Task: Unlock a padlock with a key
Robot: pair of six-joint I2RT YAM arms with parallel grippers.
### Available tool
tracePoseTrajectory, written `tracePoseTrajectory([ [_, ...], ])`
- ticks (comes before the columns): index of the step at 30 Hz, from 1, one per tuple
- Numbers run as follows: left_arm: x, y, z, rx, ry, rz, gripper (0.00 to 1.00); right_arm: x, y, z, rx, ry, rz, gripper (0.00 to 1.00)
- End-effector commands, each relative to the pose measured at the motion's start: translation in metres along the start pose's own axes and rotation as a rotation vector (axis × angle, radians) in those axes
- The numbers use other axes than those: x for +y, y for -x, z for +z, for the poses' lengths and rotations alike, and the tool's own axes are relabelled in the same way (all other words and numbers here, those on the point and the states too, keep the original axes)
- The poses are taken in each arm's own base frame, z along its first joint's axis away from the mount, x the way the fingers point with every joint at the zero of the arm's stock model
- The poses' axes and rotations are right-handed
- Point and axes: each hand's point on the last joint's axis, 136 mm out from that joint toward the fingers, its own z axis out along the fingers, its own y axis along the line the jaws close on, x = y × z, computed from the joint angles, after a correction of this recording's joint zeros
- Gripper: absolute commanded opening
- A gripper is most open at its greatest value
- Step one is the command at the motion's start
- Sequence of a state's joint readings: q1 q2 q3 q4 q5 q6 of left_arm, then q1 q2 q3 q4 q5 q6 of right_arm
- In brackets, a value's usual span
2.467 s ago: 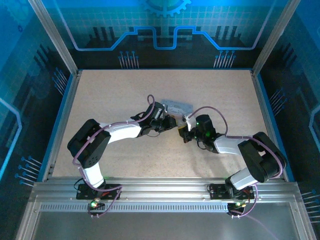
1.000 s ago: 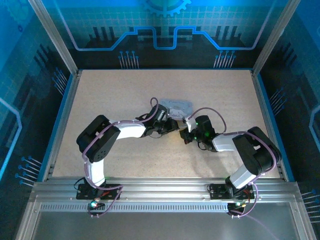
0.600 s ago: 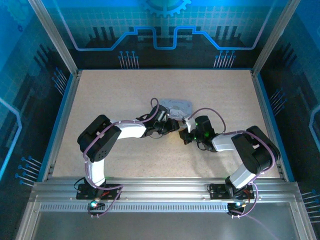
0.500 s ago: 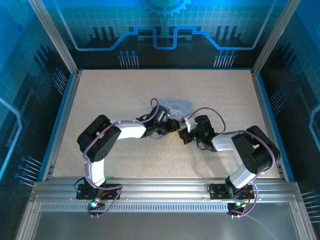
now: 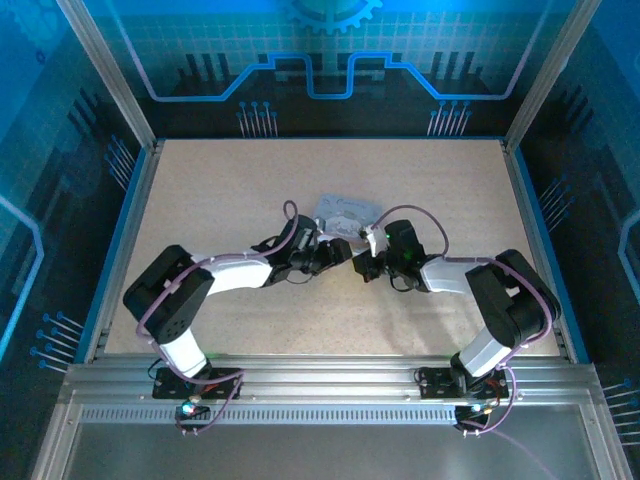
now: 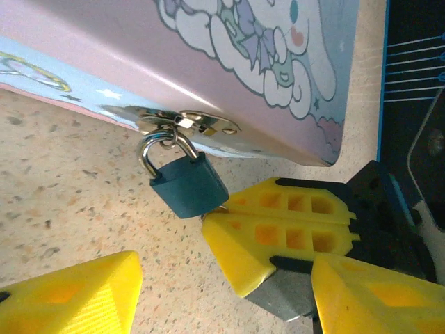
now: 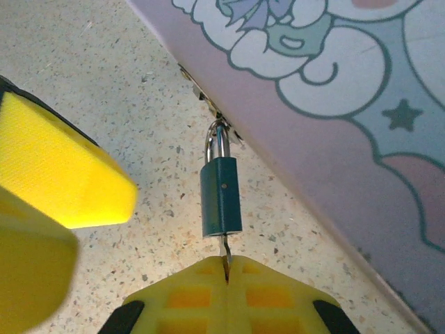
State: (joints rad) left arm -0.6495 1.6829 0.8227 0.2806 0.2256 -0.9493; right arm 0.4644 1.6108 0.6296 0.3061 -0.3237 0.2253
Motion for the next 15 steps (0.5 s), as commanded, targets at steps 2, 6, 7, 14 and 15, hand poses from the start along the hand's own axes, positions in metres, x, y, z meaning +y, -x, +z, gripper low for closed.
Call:
tracePoseTrajectory([
  [2, 0.002, 0.012, -0.019, -0.08, -0.038, -0.06, 0.67, 0.015, 0.01, 0.0, 0.04, 0.051, 0.041, 0.0],
  [6, 0.009, 0.014, -0.025, -0.122, -0.075, -0.143, 0.61, 0.019, 0.009, 0.0, 0.074, 0.047, 0.074, 0.0],
  [7, 0.011, 0.014, -0.026, -0.134, -0.087, -0.16, 0.59, 0.02, 0.01, 0.0, 0.08, 0.047, 0.085, 0.0],
  [14, 0.015, 0.021, -0.027, -0.188, -0.118, -0.22, 0.55, 0.027, 0.012, -0.004, 0.114, 0.041, 0.178, 0.0],
  [15, 0.014, 0.022, -0.026, -0.192, -0.126, -0.226, 0.55, 0.027, 0.012, -0.004, 0.121, 0.036, 0.192, 0.0],
])
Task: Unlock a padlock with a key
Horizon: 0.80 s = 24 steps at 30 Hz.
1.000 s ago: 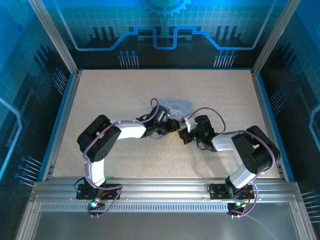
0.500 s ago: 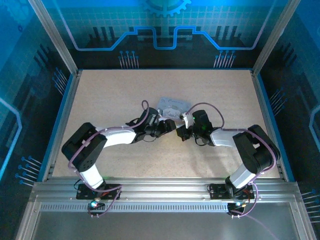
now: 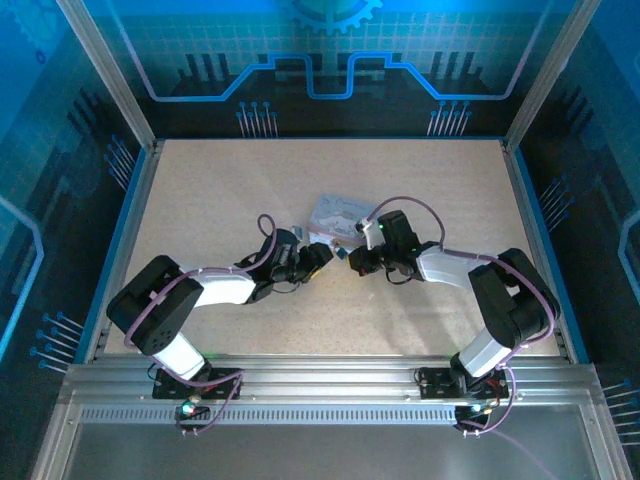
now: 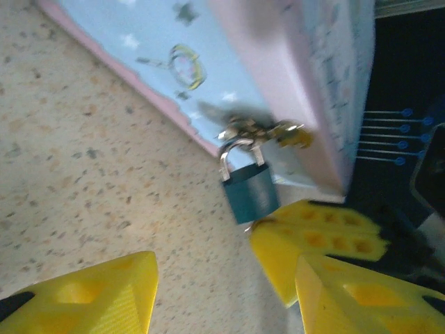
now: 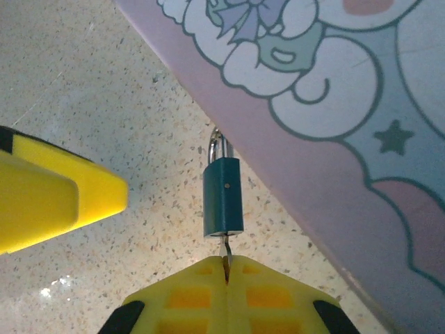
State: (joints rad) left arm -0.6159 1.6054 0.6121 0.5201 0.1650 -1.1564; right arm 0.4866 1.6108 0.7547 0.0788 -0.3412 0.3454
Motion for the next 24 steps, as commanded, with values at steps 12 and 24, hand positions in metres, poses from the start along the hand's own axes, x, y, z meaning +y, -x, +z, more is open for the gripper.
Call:
tracePoseTrajectory([
  [12, -0.005, 0.013, 0.016, -0.051, -0.093, -0.122, 0.54, 0.014, 0.0, -0.004, 0.046, 0.006, 0.152, 0.0],
  [24, -0.001, 0.009, 0.035, -0.028, -0.179, -0.236, 0.46, 0.02, 0.001, -0.004, 0.041, 0.033, 0.269, 0.0],
])
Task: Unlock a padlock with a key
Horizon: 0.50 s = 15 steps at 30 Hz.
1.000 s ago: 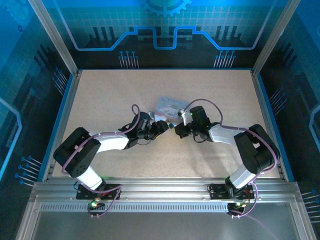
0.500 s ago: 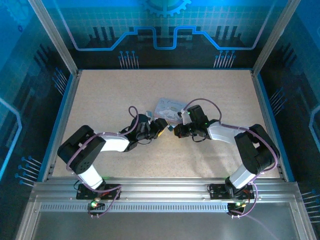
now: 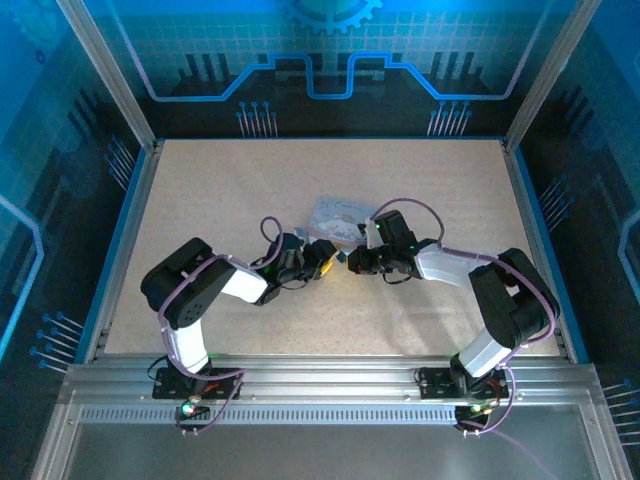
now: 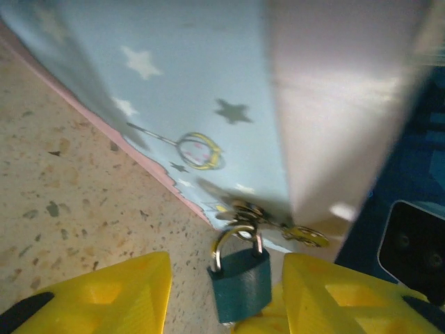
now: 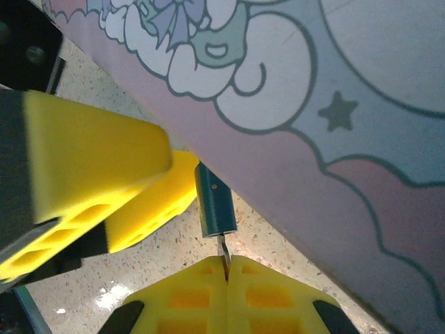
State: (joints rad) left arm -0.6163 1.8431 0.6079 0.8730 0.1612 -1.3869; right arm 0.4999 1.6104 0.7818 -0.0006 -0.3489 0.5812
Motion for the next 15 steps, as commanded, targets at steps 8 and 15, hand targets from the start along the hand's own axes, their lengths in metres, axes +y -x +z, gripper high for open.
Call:
tracePoseTrajectory([
  [8, -0.009, -0.006, 0.006, 0.017, -0.079, -0.045, 0.46, 0.017, 0.002, -0.001, 0.002, 0.041, 0.033, 0.0],
  [15, -0.008, -0.011, 0.012, 0.03, -0.094, -0.073, 0.41, 0.02, 0.003, 0.001, 0.007, 0.052, 0.04, 0.0],
])
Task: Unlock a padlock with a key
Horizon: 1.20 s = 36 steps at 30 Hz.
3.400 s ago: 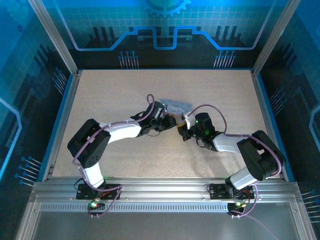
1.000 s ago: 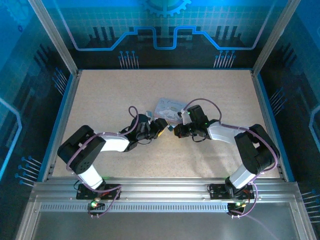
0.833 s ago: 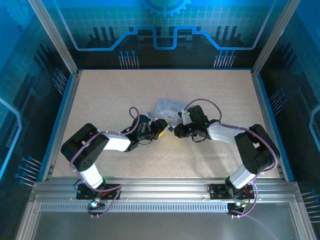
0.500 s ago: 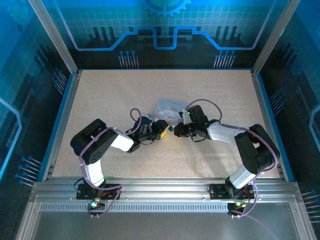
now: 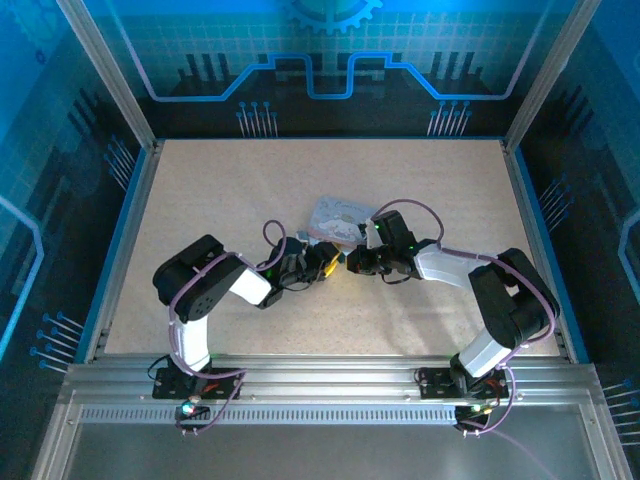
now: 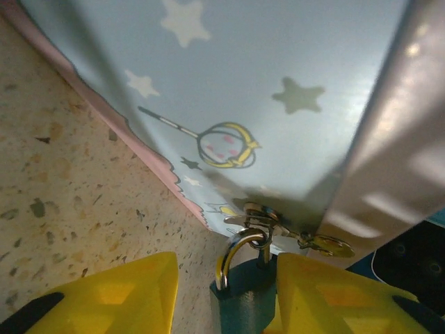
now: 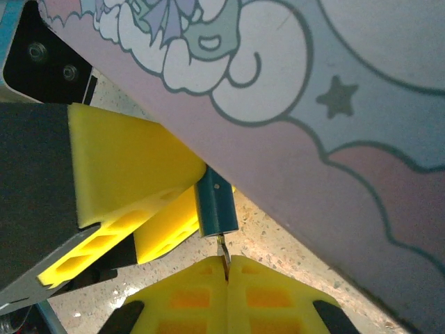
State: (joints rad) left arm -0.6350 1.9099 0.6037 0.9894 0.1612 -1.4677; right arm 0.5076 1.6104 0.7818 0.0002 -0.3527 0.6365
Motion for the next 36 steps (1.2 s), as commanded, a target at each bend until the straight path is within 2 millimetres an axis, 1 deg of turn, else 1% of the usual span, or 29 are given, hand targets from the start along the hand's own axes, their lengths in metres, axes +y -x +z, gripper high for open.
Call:
tracePoseTrajectory([
  [1, -0.009, -0.005, 0.005, 0.018, -0.053, -0.013, 0.41, 0.018, 0.004, 0.001, 0.004, 0.049, -0.007, 0.0],
  [7, -0.01, -0.007, 0.007, 0.022, -0.054, -0.015, 0.37, 0.023, 0.007, -0.001, -0.007, 0.073, 0.009, 0.0],
  [12, -0.01, -0.007, 0.007, 0.02, -0.055, -0.017, 0.31, 0.028, 0.01, -0.003, -0.017, 0.088, 0.016, 0.0],
  [17, -0.012, -0.006, 0.005, 0.014, -0.062, -0.015, 0.2, 0.032, 0.012, -0.007, -0.025, 0.099, 0.011, 0.0],
  [21, -0.014, -0.006, 0.003, 0.01, -0.065, -0.014, 0.09, 0.031, 0.012, -0.013, -0.036, 0.094, 0.002, 0.08],
  [22, -0.014, -0.005, 0.003, 0.007, -0.067, -0.011, 0.07, 0.031, 0.012, -0.015, -0.04, 0.089, -0.003, 0.12],
  [25, -0.015, -0.006, 0.002, 0.007, -0.064, -0.002, 0.03, 0.027, 0.011, -0.021, -0.052, 0.074, -0.012, 0.21],
  [27, -0.016, -0.006, 0.002, 0.005, -0.064, 0.001, 0.01, 0.026, 0.011, -0.025, -0.06, 0.073, -0.016, 0.26],
  [31, -0.016, -0.006, 0.001, 0.006, -0.064, 0.008, 0.0, 0.024, 0.012, -0.034, -0.079, 0.062, -0.041, 0.34],
  [36, -0.017, -0.006, 0.0, 0.004, -0.062, 0.01, 0.0, 0.024, 0.024, -0.062, -0.154, 0.013, -0.142, 0.43],
])
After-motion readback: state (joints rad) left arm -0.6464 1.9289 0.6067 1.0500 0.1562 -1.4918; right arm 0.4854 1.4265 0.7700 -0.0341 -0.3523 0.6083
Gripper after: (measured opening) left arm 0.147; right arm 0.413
